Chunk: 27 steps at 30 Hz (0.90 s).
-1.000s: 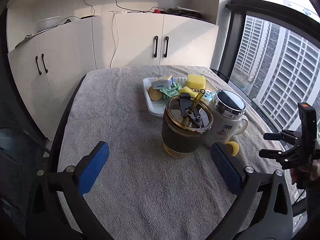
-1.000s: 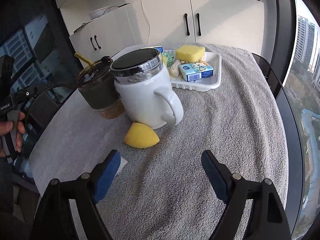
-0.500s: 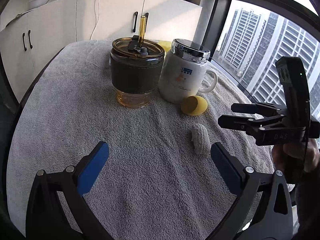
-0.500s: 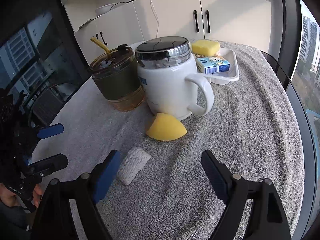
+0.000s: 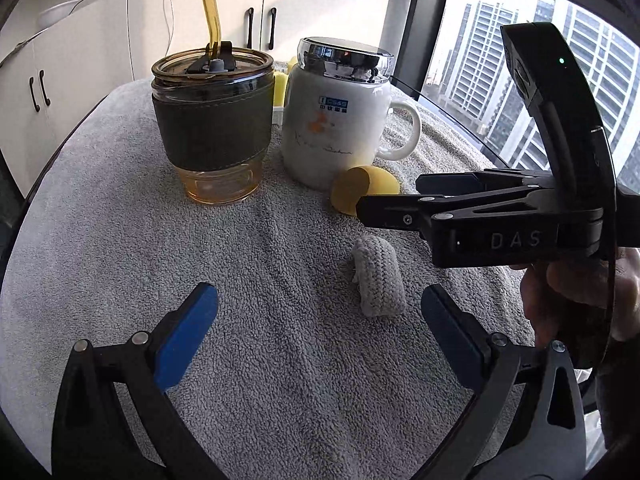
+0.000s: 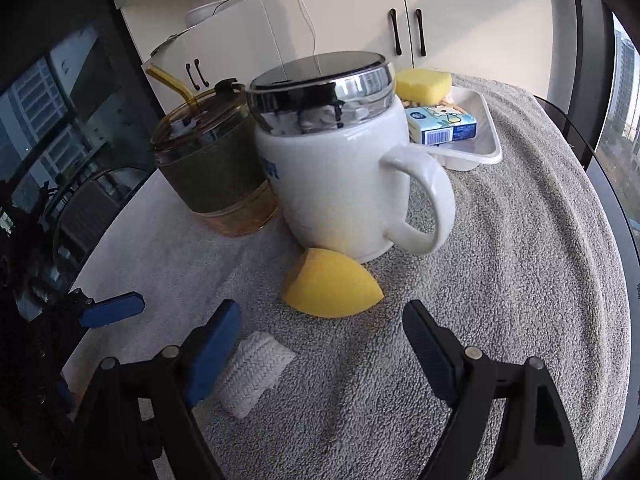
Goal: Organize soft objects
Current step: 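Withdraw both open grippers toward the remaining sock and egg sponge, then close left gripper on grey knitted sock while right gripper grasps yellow egg sponge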
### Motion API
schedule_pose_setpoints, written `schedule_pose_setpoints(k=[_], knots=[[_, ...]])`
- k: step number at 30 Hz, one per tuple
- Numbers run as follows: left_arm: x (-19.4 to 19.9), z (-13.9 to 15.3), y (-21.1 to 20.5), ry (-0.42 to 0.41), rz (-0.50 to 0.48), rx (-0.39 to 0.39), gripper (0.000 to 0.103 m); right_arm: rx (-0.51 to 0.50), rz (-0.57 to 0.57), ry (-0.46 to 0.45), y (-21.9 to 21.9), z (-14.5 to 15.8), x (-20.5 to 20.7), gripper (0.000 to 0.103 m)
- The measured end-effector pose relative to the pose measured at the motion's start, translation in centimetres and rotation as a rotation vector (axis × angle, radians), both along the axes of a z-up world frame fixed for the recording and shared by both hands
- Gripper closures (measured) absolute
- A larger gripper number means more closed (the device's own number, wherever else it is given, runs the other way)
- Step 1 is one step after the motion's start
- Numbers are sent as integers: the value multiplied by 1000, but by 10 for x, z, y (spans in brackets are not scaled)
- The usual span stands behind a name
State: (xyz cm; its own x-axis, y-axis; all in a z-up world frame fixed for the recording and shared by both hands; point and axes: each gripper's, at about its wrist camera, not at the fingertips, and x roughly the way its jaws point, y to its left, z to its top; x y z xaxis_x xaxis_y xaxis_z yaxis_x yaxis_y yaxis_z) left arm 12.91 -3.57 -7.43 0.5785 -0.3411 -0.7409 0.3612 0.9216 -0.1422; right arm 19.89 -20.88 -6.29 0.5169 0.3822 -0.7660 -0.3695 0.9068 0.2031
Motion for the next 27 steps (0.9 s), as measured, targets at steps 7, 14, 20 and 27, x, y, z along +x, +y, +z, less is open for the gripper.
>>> schedule_pose_setpoints(k=[7,14,20,27], knots=[[11,-14,-22,30,33,38,0,-6,18,10,1,-4,14,18],[19,-22,-28,74,68,97,3,-22,36,15,5,-11,21,26],[15,-21,-30,69,74,113,9,-45,27,2,10,-14,18,33],[23,-24,-33,66,76,107,16,-74,46,-11,17,-14,15,42]])
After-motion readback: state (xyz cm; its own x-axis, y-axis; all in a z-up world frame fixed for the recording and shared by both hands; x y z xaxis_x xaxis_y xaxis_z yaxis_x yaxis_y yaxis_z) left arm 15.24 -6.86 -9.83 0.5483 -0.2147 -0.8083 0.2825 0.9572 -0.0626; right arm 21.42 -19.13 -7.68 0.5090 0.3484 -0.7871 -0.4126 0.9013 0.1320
